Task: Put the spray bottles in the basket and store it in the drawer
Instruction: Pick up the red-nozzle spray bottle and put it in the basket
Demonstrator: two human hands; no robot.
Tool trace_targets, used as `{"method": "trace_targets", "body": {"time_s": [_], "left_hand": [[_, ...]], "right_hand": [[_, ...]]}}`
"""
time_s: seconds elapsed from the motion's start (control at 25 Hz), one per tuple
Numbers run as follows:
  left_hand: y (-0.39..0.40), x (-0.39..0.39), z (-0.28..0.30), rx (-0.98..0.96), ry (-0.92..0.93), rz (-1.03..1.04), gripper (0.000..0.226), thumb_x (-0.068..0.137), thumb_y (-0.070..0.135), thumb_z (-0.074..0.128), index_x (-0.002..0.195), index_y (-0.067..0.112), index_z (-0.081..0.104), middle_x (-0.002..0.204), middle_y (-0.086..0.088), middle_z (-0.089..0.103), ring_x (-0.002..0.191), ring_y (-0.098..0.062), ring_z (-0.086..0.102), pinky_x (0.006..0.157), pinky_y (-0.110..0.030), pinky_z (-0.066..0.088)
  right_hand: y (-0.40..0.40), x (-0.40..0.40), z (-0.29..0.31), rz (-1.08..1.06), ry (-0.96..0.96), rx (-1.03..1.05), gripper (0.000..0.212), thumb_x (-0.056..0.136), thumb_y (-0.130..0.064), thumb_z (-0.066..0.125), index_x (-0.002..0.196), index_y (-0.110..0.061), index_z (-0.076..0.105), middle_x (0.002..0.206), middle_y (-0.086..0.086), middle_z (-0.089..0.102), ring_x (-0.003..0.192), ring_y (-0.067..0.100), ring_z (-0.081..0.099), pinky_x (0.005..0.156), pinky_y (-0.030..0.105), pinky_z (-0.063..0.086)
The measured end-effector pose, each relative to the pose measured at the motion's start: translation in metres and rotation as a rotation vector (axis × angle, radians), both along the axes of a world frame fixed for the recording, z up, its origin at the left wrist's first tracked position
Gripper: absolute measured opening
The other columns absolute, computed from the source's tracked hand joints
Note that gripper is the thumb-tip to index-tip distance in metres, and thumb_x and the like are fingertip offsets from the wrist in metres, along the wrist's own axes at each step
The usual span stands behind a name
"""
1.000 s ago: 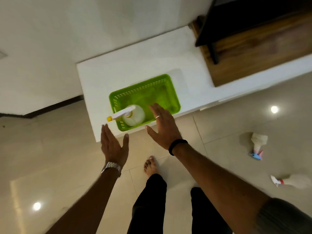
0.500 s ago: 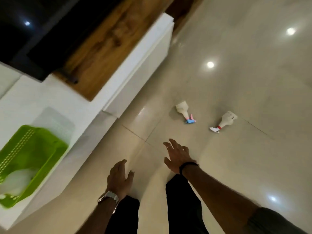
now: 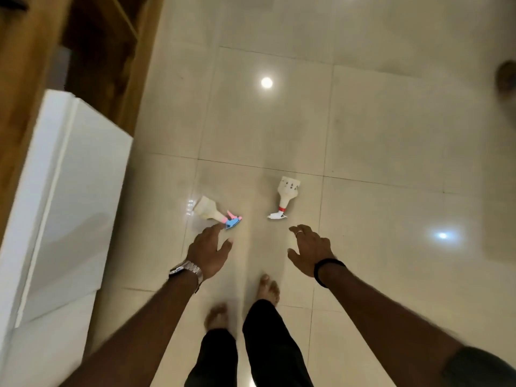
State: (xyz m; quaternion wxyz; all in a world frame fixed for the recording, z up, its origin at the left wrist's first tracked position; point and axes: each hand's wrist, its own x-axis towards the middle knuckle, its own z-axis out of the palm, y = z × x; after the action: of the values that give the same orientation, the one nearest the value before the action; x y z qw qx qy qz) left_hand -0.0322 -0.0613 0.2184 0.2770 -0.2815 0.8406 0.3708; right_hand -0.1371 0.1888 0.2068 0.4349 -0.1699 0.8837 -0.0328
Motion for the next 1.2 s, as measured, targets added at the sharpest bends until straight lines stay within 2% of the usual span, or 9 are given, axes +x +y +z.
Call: {"method": "trace_targets", "body": {"time_s": [0.12,0.28,0.44,0.72,0.88,0.96,1.08,1.12,1.2], "left_hand": [[0.027,-0.073,-0.009,0.094,0.046,-0.040,0.044,0.099,0.034,0.053,0.139,0.017,0.049,0.140,-0.004,0.058,0.131,-0.026,0.055,0.108,-0.041,0.044],[0.054,-0.138,-0.032,0.183,-0.068,-0.061,0.048,0.099,0.037,0.051,0.143,0.021,0.043,0.144,-0.005,0.054,0.131,-0.025,0.054,0.108,-0.042,0.045],[0.060,-0.191,-0.080,0.213,-0.194,-0.063,0.049,0.100,0.036,0.050,0.145,0.017,0.042,0.143,-0.010,0.054,0.130,-0.029,0.054,0.109,-0.042,0.045],[0.083,-0.262,-0.192,0.213,-0.293,-0.046,0.050,0.101,0.041,0.047,0.144,0.016,0.043,0.144,-0.010,0.055,0.127,-0.027,0.057,0.105,-0.038,0.047],[0.101,-0.279,-0.255,0.179,-0.294,0.049,0.057,0.101,0.044,0.046,0.150,0.017,0.036,0.152,-0.011,0.046,0.136,-0.029,0.049,0.111,-0.042,0.044],[0.111,-0.287,-0.285,0.162,-0.289,0.118,0.059,0.102,0.042,0.045,0.151,0.011,0.035,0.154,-0.014,0.044,0.141,-0.032,0.044,0.115,-0.044,0.039],[0.121,-0.303,-0.316,0.277,-0.329,0.291,0.050,0.104,0.041,0.040,0.139,0.005,0.037,0.143,-0.018,0.052,0.132,-0.035,0.052,0.109,-0.046,0.044],[0.124,-0.309,-0.323,0.320,-0.361,0.345,0.052,0.105,0.042,0.037,0.140,0.005,0.034,0.144,-0.018,0.052,0.129,-0.034,0.053,0.106,-0.043,0.046],[0.129,-0.317,-0.329,0.337,-0.427,0.402,0.059,0.105,0.046,0.031,0.148,0.006,0.028,0.149,-0.019,0.048,0.132,-0.034,0.051,0.108,-0.042,0.043]], "right_hand": [[0.018,-0.038,-0.012,-0.215,-0.037,-0.031,0.061,0.098,-0.038,0.051,0.154,-0.019,0.033,0.160,0.000,0.032,0.139,0.027,0.045,0.110,0.042,0.037],[0.030,-0.078,-0.032,-0.448,-0.160,-0.095,0.058,0.097,-0.034,0.056,0.150,-0.018,0.038,0.157,0.002,0.039,0.138,0.025,0.048,0.115,0.041,0.037],[0.032,-0.128,-0.067,-0.594,-0.231,-0.127,0.057,0.098,-0.032,0.058,0.150,-0.017,0.040,0.154,0.005,0.044,0.137,0.024,0.050,0.113,0.037,0.040],[0.017,-0.204,-0.177,-0.800,-0.255,-0.218,0.057,0.095,-0.031,0.056,0.149,-0.018,0.044,0.151,0.005,0.050,0.135,0.023,0.052,0.111,0.036,0.042],[0.002,-0.221,-0.253,-0.838,-0.301,-0.233,0.053,0.095,-0.027,0.057,0.145,-0.012,0.047,0.149,0.011,0.051,0.129,0.027,0.056,0.092,0.024,0.037],[0.000,-0.223,-0.287,-0.911,-0.319,-0.227,0.062,0.096,-0.031,0.056,0.152,-0.012,0.037,0.156,0.010,0.040,0.135,0.027,0.050,0.094,0.023,0.032],[-0.006,-0.225,-0.324,-1.055,-0.383,-0.223,0.074,0.098,-0.037,0.051,0.160,-0.012,0.020,0.165,0.008,0.026,0.146,0.028,0.039,0.105,0.026,0.031],[-0.007,-0.227,-0.333,-1.106,-0.424,-0.221,0.073,0.099,-0.040,0.049,0.160,-0.012,0.020,0.163,0.009,0.031,0.145,0.028,0.040,0.111,0.029,0.032],[-0.012,-0.231,-0.343,-1.218,-0.537,-0.223,0.064,0.101,-0.047,0.042,0.153,-0.012,0.034,0.146,0.010,0.052,0.134,0.031,0.051,0.116,0.041,0.038]]}}
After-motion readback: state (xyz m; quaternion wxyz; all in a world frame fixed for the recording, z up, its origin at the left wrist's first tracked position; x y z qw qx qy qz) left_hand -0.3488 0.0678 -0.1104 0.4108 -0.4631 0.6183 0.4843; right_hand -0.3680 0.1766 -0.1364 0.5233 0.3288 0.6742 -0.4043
